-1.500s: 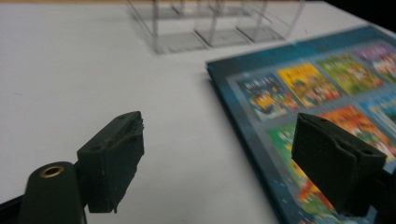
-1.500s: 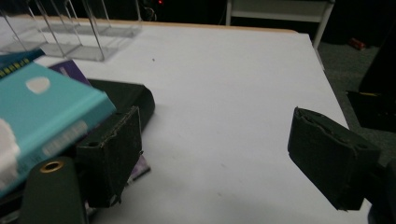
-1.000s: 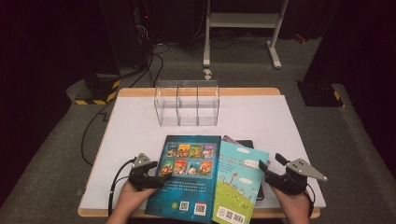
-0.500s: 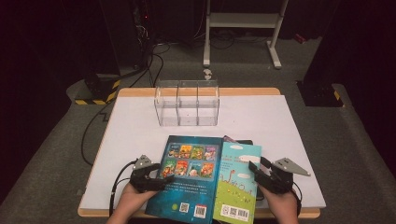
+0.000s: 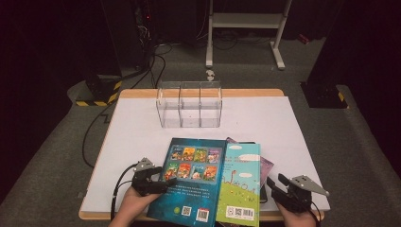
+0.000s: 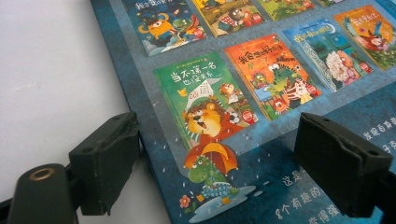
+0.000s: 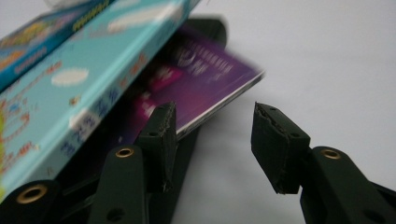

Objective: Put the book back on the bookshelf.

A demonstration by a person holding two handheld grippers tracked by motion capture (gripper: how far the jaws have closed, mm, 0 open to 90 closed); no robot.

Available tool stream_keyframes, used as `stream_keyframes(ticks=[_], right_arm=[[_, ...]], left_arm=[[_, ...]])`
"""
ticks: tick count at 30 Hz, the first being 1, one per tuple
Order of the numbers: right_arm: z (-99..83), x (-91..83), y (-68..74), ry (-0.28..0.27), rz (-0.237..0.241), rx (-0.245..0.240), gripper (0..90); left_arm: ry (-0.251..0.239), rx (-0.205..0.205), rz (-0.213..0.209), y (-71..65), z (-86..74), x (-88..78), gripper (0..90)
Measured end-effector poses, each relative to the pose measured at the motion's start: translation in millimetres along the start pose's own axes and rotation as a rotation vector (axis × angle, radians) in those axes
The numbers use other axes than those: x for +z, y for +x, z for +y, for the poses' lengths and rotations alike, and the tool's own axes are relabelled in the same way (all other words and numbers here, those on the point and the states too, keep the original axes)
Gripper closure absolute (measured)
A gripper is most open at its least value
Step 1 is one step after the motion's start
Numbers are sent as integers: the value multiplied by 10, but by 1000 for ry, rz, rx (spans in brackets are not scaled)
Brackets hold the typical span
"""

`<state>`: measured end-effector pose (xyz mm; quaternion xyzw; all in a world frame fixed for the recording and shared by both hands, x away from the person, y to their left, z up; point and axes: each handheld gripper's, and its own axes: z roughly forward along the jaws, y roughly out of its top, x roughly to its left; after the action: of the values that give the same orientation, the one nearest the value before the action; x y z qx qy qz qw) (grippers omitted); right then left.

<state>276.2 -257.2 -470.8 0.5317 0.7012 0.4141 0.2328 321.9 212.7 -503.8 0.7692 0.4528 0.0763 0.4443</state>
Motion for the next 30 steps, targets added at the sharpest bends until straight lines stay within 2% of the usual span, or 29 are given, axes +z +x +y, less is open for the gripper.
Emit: stream_keyframes(ticks=[1, 4, 6, 7, 9, 13, 15, 17, 18, 19, 20, 21, 22, 23, 24, 25, 26, 27, 28, 30], right_arm=[[-20, 49, 14, 25, 23, 11, 526], [-4, 111, -13, 33, 53, 69, 572], [14, 131, -30, 38, 61, 79, 593], [46, 181, -53, 37, 51, 70, 616], [89, 247, -81, 40, 61, 78, 622], [220, 425, -31, 42, 54, 43, 670], [259, 482, -22, 45, 58, 39, 671], [384, 669, -10, 59, 80, 20, 672], [384, 669, -10, 59, 80, 20, 672], [449, 781, -19, 69, 67, 5, 661], [466, 796, -40, 72, 63, 0, 624], [466, 796, -40, 72, 63, 0, 624], [492, 750, -71, 72, 73, 21, 541], [492, 750, -71, 72, 73, 21, 541], [489, 697, -64, 53, 74, 16, 535], [466, 521, 1, 5, 85, 9, 510], [466, 521, 1, 5, 85, 9, 510], [445, 435, 50, -16, 105, 7, 502], [399, 302, 142, -46, 147, -1, 502], [357, 222, 218, -59, 182, -5, 515]], left_arm=[[1, -3, 2, -1, 1, 0, 144], [3, -7, 9, -2, 2, -1, 143], [5, -15, 12, -3, 0, 4, 143], [7, -20, 14, 0, 2, 9, 143], [8, -23, 14, 3, 3, 10, 143], [7, -36, 23, 4, 4, 15, 143], [9, -38, 26, 5, 6, 15, 143], [6, -38, 33, -6, 9, 13, 143], [6, -39, 37, -14, 11, 13, 143], [3, -52, 43, -23, 13, 17, 145], [2, -57, 46, -26, 13, 16, 148], [2, -57, 46, -26, 13, 16, 151], [1, -60, 52, -31, 12, 10, 155], [-1, -65, 54, -34, 7, 1, 155], [-12, -75, 53, -40, -23, -23, 164], [-24, -97, 41, -38, -76, -55, 188], [-24, -97, 41, -38, -76, -55, 190], [-28, -112, 38, -45, -107, -74, 190], [-30, -115, 41, -54, -114, -77, 193], [-30, -112, 51, -72, -121, -80, 195]])
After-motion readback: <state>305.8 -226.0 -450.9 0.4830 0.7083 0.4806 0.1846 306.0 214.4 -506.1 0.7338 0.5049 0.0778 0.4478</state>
